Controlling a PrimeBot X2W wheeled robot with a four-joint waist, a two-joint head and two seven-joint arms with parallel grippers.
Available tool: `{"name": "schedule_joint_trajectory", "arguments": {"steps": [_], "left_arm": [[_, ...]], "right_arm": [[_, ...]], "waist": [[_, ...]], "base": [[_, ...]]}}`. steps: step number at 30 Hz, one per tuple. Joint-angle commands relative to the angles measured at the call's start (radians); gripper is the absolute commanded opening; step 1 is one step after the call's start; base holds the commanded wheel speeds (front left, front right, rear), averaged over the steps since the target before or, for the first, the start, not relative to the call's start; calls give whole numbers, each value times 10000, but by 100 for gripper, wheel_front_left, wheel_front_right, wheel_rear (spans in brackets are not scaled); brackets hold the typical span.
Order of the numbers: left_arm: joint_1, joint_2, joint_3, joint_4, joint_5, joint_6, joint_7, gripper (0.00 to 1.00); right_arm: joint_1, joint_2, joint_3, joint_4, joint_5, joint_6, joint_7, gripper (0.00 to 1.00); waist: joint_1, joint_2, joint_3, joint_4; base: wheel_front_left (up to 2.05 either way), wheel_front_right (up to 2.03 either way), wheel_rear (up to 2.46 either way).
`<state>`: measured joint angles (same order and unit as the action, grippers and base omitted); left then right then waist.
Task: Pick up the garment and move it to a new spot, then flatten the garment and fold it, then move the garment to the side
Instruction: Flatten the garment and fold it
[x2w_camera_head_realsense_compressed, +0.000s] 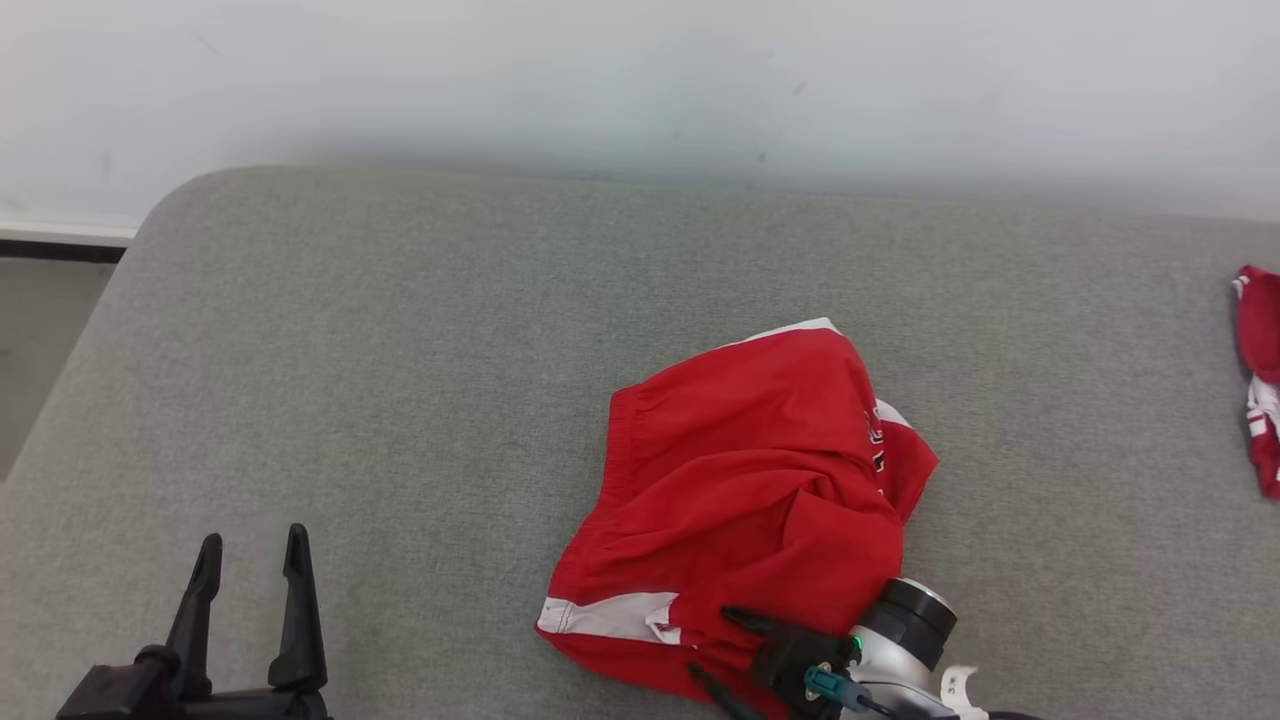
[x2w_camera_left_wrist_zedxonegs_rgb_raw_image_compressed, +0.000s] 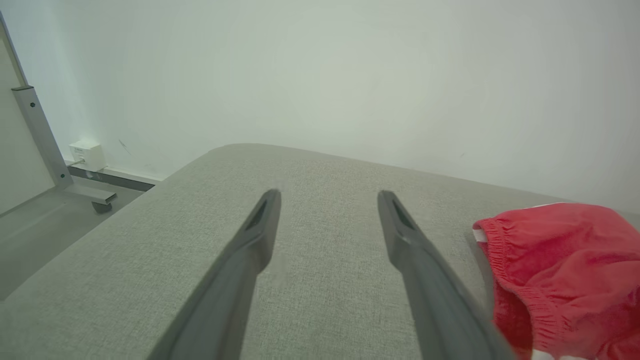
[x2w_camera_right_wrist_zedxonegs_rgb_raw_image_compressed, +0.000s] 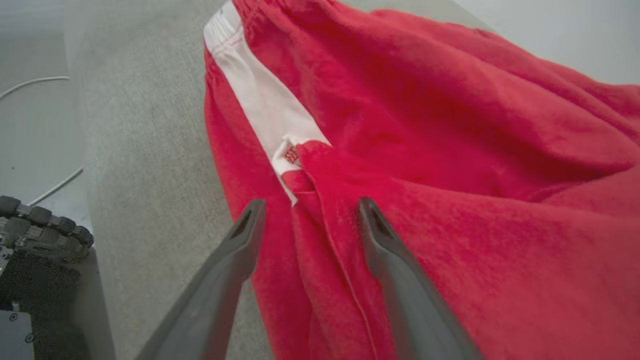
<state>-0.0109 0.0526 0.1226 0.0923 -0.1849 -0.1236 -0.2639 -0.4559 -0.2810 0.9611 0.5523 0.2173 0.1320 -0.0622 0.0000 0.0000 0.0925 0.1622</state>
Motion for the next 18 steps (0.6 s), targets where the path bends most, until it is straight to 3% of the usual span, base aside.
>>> {"name": "schedule_joint_trajectory", "arguments": {"steps": [1,2,10,14,18], "left_arm": [[-77,-8,22,21,-47,-40,-1,100],[-95,-10,48,19,-59,-44,-1,100],[98,-23,87,8,-175,-63,-1,100],[134,-20,-5,22,-265,-42,-1,100],[165,-21,-113,37,-288,-40,-1,100]], "right_arm": [[-68,80,-6,177,-41,-28,-113,29],[-132,165,-56,380,-68,-29,-219,0],[255,531,-1651,831,143,-29,-1789,0],[1007,548,-3248,-69,592,-29,-2026,0],[2345,659,-5221,-1813,823,-28,-2030,0]], "waist": [[0,0,75,120],[0,0,86,146],[0,0,26,-75],[0,0,3,-388],[0,0,42,-773]], "base": [[0,0,0],[0,0,0],[0,0,0],[0,0,0],[0,0,0]]}}
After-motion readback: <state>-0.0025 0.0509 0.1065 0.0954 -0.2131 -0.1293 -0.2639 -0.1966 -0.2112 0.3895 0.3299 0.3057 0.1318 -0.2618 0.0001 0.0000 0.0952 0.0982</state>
